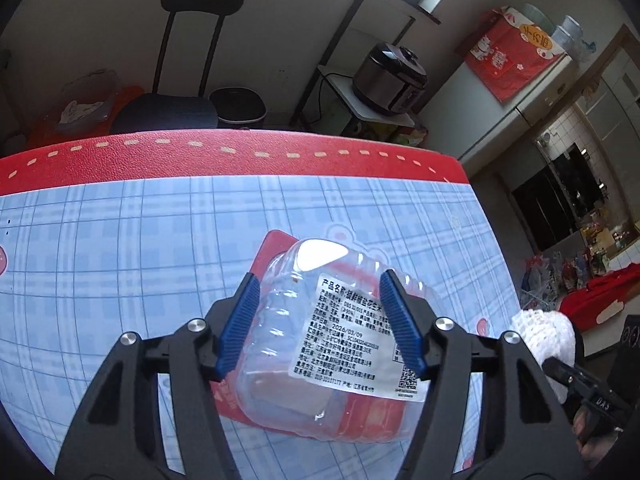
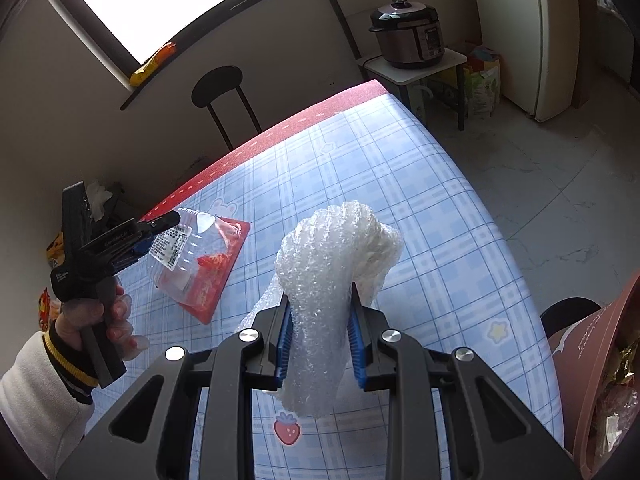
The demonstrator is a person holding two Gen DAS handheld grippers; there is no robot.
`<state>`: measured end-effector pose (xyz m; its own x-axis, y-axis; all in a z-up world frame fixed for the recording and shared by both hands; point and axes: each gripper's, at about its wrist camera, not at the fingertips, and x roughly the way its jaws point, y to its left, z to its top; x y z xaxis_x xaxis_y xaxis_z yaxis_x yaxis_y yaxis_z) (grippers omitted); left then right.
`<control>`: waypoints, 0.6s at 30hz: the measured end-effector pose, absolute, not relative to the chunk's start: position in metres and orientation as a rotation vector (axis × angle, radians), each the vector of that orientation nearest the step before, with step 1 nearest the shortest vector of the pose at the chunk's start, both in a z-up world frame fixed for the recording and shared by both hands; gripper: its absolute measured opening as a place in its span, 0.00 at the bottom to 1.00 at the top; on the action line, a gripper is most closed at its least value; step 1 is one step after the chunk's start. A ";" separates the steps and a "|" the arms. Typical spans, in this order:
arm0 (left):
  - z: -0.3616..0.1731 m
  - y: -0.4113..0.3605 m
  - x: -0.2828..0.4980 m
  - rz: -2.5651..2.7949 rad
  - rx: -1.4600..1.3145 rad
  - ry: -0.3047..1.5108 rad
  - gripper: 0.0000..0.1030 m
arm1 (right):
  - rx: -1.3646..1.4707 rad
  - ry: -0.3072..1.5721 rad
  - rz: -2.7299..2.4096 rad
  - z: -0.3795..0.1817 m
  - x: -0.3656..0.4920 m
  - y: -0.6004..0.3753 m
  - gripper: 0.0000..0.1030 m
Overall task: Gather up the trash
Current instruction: 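Grasp the red-backed plastic food box with the left tool while the right tool holds the bubble wrap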
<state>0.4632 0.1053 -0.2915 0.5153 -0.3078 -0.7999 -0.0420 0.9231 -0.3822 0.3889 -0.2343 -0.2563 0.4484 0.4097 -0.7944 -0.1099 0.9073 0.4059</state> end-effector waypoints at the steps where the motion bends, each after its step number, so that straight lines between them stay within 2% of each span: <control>1: -0.291 0.101 0.456 -0.172 -0.370 1.030 0.60 | 0.320 1.060 0.332 -0.254 0.387 -0.234 0.24; 8: -0.289 0.078 0.393 -0.205 -0.372 1.084 0.56 | 0.335 1.065 0.373 -0.242 0.359 -0.235 0.24; 11: -0.289 0.070 0.363 -0.207 -0.378 1.112 0.49 | 0.307 1.080 0.395 -0.241 0.338 -0.233 0.24; 15: -0.289 0.058 0.321 -0.221 -0.426 1.147 0.45 | 0.278 1.117 0.416 -0.246 0.308 -0.230 0.24; 18: -0.292 0.041 0.289 -0.268 -0.444 1.173 0.45 | 0.249 1.138 0.427 -0.250 0.288 -0.228 0.24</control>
<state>0.2892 0.0414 -0.2916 0.3697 -0.4270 -0.8252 -0.0264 0.8830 -0.4687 0.2881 -0.2276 -0.2495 0.3509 0.4503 -0.8210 -0.2010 0.8926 0.4036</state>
